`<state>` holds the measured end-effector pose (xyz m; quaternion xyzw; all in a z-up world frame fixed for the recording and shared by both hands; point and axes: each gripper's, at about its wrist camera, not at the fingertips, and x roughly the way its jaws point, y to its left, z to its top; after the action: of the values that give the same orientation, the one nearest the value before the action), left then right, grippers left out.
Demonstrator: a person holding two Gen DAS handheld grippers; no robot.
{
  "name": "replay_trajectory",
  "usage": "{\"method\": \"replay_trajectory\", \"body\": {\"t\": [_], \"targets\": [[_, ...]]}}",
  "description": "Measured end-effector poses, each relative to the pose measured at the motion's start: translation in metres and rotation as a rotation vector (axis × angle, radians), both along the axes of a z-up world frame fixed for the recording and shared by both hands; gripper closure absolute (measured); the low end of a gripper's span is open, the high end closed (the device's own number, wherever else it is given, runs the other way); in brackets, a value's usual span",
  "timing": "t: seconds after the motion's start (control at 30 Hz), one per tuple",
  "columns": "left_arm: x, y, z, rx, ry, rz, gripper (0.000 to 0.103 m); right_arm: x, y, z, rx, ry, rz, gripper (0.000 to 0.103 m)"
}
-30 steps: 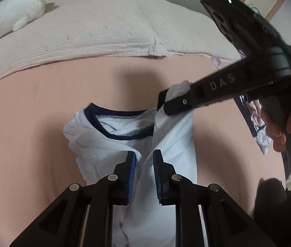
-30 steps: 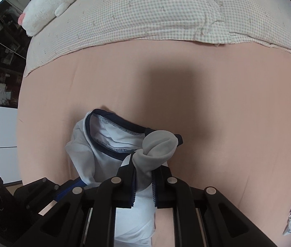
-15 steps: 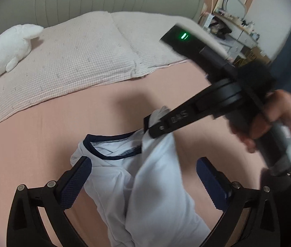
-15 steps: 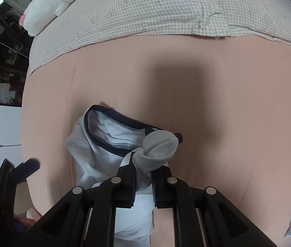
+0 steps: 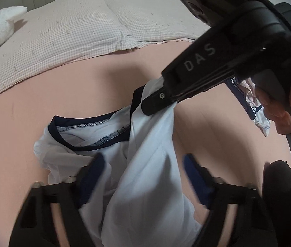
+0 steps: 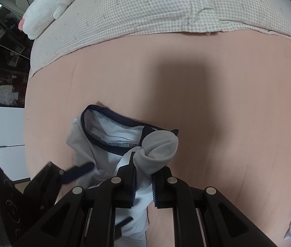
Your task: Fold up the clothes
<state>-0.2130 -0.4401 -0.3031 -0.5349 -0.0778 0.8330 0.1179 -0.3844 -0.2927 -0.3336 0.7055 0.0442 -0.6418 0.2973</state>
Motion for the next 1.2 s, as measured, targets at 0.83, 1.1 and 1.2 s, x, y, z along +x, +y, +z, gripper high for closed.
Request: {"method": "replay_trajectory", "body": {"t": [0.83,1.1,1.2], "targets": [[0.044,-0.085,0.010,0.137,0.000,0.191,0.085,0.026,-0.080,0.028,-0.094,0.049,0.081,0.093],[0.062,-0.126,-0.006,0.213,-0.014,0.310,0.083,0.035,-0.117,0.018,-0.107,0.078,0.093,0.092],[0.067,-0.136,-0.016,0.206,-0.027,0.350,0.081,0.038,-0.127,0.012,-0.120,0.094,0.106,0.078]]}}
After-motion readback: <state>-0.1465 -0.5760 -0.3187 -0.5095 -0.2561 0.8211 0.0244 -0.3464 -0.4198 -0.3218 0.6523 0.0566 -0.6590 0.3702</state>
